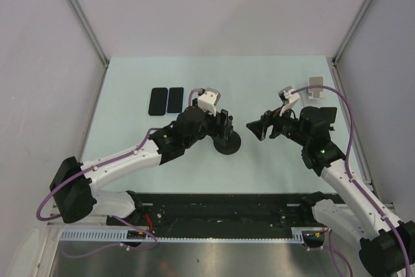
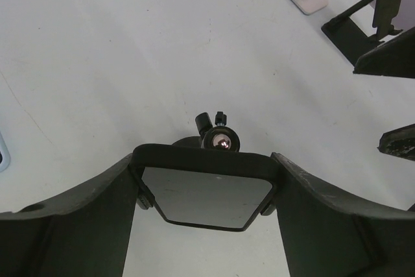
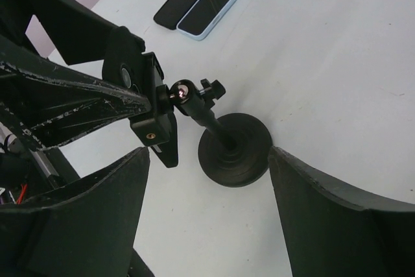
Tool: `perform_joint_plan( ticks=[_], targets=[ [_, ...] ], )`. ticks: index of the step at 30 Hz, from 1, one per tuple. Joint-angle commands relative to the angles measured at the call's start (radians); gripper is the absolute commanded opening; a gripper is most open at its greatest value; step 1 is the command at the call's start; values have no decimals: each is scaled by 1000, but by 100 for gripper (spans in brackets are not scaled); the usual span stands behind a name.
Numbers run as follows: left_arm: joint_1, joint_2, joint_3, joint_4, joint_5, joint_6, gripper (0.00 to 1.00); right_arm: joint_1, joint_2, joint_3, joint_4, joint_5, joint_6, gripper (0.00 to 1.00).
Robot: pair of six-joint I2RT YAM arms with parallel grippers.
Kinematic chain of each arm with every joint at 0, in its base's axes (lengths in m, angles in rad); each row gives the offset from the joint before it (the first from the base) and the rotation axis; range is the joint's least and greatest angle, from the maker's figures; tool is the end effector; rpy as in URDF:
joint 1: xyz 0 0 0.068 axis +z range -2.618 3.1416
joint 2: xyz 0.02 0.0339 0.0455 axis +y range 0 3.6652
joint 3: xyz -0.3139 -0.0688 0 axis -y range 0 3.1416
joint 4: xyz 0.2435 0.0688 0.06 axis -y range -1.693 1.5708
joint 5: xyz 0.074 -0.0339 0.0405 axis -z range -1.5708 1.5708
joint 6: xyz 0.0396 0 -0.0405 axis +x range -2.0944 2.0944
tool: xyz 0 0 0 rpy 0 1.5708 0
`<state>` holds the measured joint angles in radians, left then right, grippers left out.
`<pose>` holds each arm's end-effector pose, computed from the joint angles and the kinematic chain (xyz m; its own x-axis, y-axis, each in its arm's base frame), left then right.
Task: Remove the phone from the phone stand
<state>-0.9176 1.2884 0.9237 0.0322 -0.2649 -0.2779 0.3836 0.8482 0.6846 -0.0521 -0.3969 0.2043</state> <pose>0.1829 -0.2220 0.3475 -0.3598 0.0344 -0.9324 0.5380 0.8241 -0.1771 0.1523 0.0780 0.3448 -0.3354 0.0664 -0.9397 -0.6406 0.7153 0.2792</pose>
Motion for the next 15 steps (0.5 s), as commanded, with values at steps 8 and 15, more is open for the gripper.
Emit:
perform_joint_plan(
  ticks=[8, 15],
  targets=[
    [3, -78, -20, 58, 47, -15, 22, 139, 80, -28, 149, -27, -59, 66],
    [-9, -118, -28, 43, 44, -41, 9, 242, 186, -33, 248, 7, -82, 59]
  ],
)
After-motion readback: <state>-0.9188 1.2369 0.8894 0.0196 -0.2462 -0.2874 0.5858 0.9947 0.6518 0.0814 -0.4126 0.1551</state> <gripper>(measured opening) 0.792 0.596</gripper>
